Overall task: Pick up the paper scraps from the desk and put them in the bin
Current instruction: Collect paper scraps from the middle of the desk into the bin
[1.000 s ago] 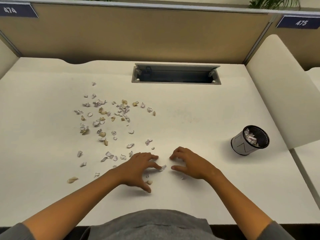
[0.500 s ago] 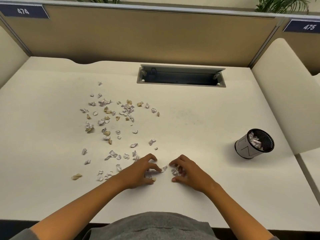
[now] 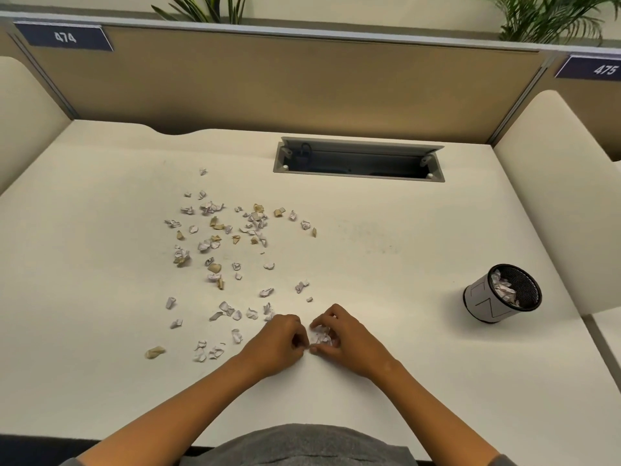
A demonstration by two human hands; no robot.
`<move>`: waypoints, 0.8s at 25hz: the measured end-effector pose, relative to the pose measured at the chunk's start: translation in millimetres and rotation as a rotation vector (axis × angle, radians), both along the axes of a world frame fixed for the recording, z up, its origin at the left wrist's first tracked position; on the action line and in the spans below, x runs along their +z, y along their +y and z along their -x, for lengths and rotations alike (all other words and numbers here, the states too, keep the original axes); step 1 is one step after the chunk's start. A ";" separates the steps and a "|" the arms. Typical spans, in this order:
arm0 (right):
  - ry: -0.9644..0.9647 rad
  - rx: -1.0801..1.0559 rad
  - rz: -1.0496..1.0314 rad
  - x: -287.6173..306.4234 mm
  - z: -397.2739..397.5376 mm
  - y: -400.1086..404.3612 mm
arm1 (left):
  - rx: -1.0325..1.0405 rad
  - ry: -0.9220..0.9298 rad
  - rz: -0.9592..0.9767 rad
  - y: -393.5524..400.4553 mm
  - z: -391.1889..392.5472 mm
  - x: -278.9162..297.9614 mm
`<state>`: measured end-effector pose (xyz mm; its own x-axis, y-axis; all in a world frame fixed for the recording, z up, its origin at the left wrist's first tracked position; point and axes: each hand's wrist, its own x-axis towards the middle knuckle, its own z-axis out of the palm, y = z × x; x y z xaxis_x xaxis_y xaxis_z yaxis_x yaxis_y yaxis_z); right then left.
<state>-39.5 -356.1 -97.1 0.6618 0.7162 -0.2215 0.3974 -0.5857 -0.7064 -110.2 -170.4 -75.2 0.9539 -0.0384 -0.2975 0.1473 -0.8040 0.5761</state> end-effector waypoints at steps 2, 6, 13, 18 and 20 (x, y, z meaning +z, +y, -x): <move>-0.026 0.018 0.010 -1.7 0.1 5.4 | 0.047 0.027 0.025 3.1 -1.7 3.1; -0.036 0.044 0.002 -3.0 0.6 13.6 | 0.144 0.077 0.125 13.3 -2.5 7.9; 0.558 -0.383 -0.375 7.2 -9.2 22.4 | 0.450 0.039 0.339 42.3 -5.5 26.0; 1.392 -0.694 -0.827 19.1 -13.5 45.2 | 0.425 -0.040 0.400 31.3 -17.0 49.3; 1.467 -0.700 -0.890 20.5 -13.2 53.8 | 0.369 -0.066 0.407 18.9 -22.1 55.3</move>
<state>-26.3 -302.3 -76.6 0.5019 0.6426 -0.5789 -0.8638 0.3388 -0.3729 -88.1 -151.5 -19.9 0.9421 0.2027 -0.2672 0.3299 -0.4163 0.8473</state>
